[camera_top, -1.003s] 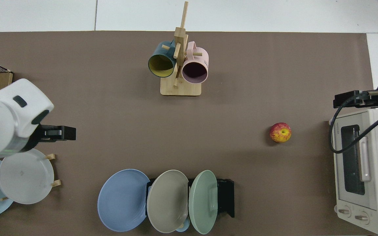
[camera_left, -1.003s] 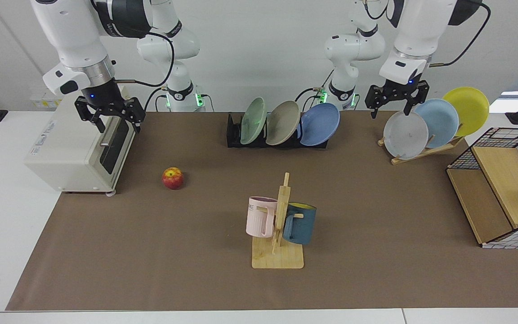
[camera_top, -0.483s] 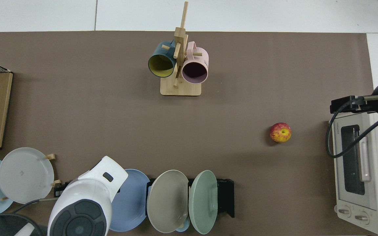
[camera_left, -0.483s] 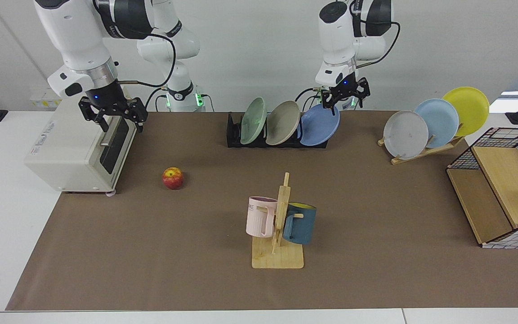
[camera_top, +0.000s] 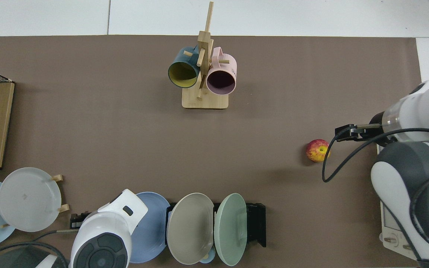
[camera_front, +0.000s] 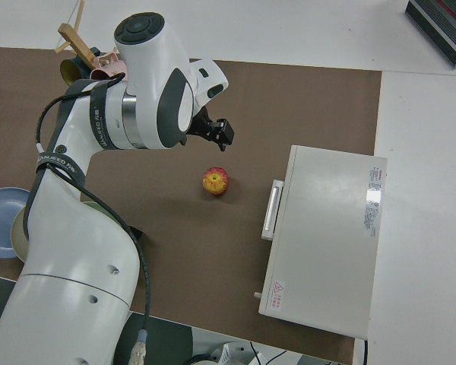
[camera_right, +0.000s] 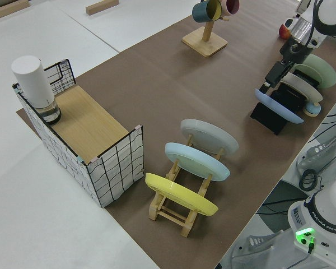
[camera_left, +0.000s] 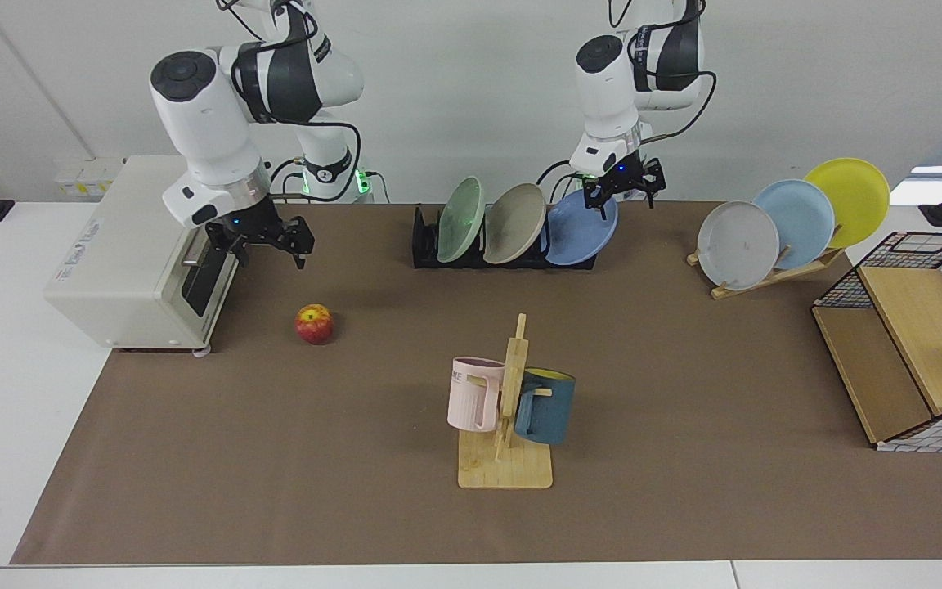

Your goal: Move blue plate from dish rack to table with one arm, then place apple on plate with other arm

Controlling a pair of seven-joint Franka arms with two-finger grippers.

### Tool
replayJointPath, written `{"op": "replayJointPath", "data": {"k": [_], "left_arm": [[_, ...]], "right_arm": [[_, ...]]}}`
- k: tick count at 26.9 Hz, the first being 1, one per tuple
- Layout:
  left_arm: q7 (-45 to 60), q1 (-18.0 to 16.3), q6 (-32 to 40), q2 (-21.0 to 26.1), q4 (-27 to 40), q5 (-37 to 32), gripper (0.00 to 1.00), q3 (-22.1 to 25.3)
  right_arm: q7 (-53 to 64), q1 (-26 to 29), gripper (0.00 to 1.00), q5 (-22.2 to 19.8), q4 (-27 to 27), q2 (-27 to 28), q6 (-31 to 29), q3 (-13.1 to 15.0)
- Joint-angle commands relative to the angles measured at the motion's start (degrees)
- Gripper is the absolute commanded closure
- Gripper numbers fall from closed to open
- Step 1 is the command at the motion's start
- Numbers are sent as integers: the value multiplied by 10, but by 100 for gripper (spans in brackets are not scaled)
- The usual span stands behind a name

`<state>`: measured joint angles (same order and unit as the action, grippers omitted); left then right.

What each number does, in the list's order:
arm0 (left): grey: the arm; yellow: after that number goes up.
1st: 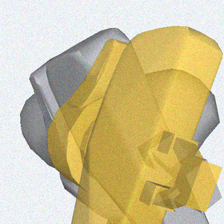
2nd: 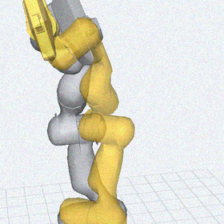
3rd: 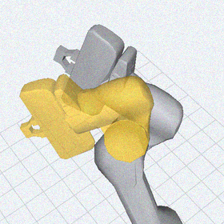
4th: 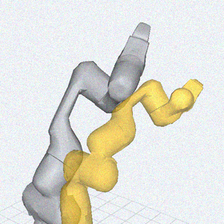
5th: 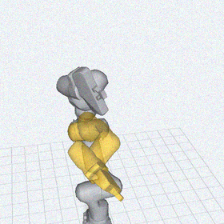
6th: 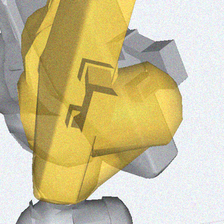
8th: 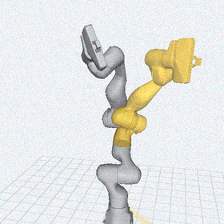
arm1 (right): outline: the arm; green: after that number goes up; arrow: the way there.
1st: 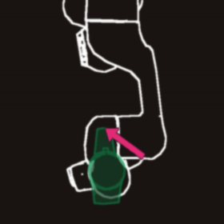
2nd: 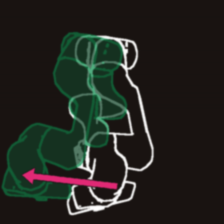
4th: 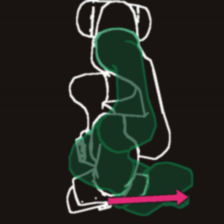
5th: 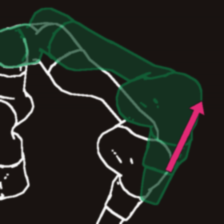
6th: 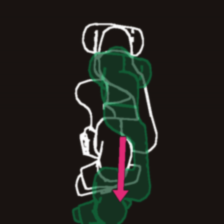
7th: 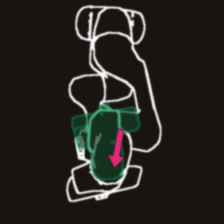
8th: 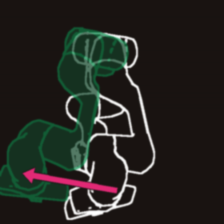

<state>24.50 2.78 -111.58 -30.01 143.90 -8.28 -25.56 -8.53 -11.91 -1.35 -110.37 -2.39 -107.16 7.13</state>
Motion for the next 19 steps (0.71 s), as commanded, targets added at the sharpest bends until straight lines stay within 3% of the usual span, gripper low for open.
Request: {"op": "replayJointPath", "data": {"k": [1, 2, 7, 9, 15, 19], "left_arm": [[-31, 7, 7, -14, 23, 23, 6, 2], [-32, 7, 7, -12, 24, 26, 10, 2], [-23, 7, -14, -2, 39, 35, 10, -12], [-23, 7, -14, 3, 38, 36, 18, -12], [-22, 7, -9, 2, 38, 39, 57, -12], [-22, 7, -7, 2, 38, 42, 98, -12]], "right_arm": [[-18, -8, 0, 7, -72, 1, -72, 0], [-17, -11, 0, 7, -81, 6, -82, 0], [-17, -11, 0, 7, -108, 25, -122, 0], [-17, -11, 0, 7, -110, 34, -124, 0], [-16, -11, 0, 7, -121, 55, -150, 1], [-16, -11, 0, 5, -148, 58, -193, 1]]}}
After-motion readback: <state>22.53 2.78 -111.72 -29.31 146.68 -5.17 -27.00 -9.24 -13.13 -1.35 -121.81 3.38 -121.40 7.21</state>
